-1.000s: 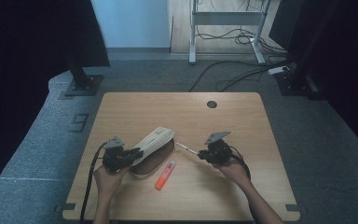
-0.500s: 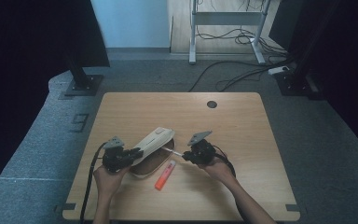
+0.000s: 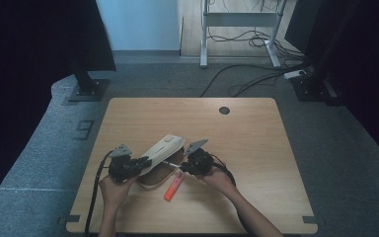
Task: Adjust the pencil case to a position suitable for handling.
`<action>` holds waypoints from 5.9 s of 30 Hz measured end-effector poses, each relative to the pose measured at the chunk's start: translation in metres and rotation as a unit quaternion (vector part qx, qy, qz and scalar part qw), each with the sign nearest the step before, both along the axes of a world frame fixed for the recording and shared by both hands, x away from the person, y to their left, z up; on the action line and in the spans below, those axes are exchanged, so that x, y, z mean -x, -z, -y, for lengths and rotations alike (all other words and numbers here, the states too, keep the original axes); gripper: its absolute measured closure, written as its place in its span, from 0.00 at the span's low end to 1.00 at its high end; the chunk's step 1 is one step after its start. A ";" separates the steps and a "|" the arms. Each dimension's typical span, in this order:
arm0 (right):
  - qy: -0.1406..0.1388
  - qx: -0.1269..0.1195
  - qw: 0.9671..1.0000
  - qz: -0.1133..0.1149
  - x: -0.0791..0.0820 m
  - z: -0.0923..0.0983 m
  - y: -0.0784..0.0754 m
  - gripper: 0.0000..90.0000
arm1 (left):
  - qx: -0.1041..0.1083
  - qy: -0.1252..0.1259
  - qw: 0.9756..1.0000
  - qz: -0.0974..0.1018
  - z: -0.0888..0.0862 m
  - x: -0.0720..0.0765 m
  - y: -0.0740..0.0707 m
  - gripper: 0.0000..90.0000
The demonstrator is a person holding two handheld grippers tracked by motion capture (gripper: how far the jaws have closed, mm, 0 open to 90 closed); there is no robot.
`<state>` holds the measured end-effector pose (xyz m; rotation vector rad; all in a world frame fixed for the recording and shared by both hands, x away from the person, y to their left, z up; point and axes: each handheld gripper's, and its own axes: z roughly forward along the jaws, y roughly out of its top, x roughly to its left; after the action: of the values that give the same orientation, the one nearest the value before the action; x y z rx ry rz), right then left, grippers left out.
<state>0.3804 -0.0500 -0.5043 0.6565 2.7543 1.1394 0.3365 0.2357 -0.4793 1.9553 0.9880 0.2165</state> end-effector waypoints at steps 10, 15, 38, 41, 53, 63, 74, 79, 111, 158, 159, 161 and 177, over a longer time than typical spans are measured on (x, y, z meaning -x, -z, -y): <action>-0.011 0.002 1.000 0.003 -0.004 -0.020 0.002 0.88 | 0.001 0.003 1.000 0.000 0.001 0.000 0.000 0.84; -0.012 0.002 1.000 0.006 -0.008 -0.032 0.006 0.88 | 0.002 0.004 1.000 -0.001 0.001 0.000 0.000 0.84; -0.006 0.013 1.000 0.002 -0.020 -0.039 0.021 0.84 | -0.002 0.002 1.000 -0.005 0.002 -0.001 0.003 0.83; -0.002 0.015 1.000 0.004 -0.021 -0.036 0.019 0.77 | -0.002 0.002 1.000 -0.004 0.002 -0.001 0.003 0.83; 0.003 0.027 1.000 -0.004 -0.022 -0.026 0.023 0.73 | -0.002 0.003 1.000 -0.004 0.002 -0.001 0.003 0.83; 0.010 0.032 0.999 -0.006 -0.023 -0.015 0.023 0.70 | -0.001 0.003 1.000 -0.004 0.002 -0.001 0.003 0.83; 0.024 0.041 0.999 -0.007 -0.029 -0.005 0.026 0.71 | -0.002 0.004 1.000 -0.005 0.002 -0.001 0.003 0.83; 0.027 0.041 0.999 -0.007 -0.030 -0.007 0.026 0.79 | -0.003 0.004 1.000 -0.005 0.002 -0.001 0.003 0.83; 0.028 0.045 0.998 0.016 -0.044 -0.026 0.021 0.74 | -0.005 0.009 1.000 -0.008 0.003 -0.002 0.004 0.82; 0.029 0.036 0.999 0.012 -0.008 0.019 0.031 0.36 | -0.003 0.016 1.000 -0.002 0.002 -0.001 0.003 0.82; 0.026 0.036 0.999 0.012 -0.006 0.020 0.031 0.36 | -0.003 0.016 1.000 -0.002 0.002 -0.001 0.003 0.82; 0.024 0.037 0.999 0.012 -0.004 0.022 0.031 0.36 | -0.002 0.016 1.000 -0.002 0.001 -0.001 0.003 0.82; 0.003 0.039 0.999 0.016 0.030 0.037 0.032 0.37 | -0.003 0.021 1.000 -0.001 0.002 -0.001 0.003 0.82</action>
<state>0.3501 -0.0873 -0.5359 0.6317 2.7507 1.0270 0.3372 0.2341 -0.4824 1.9803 0.9475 0.1951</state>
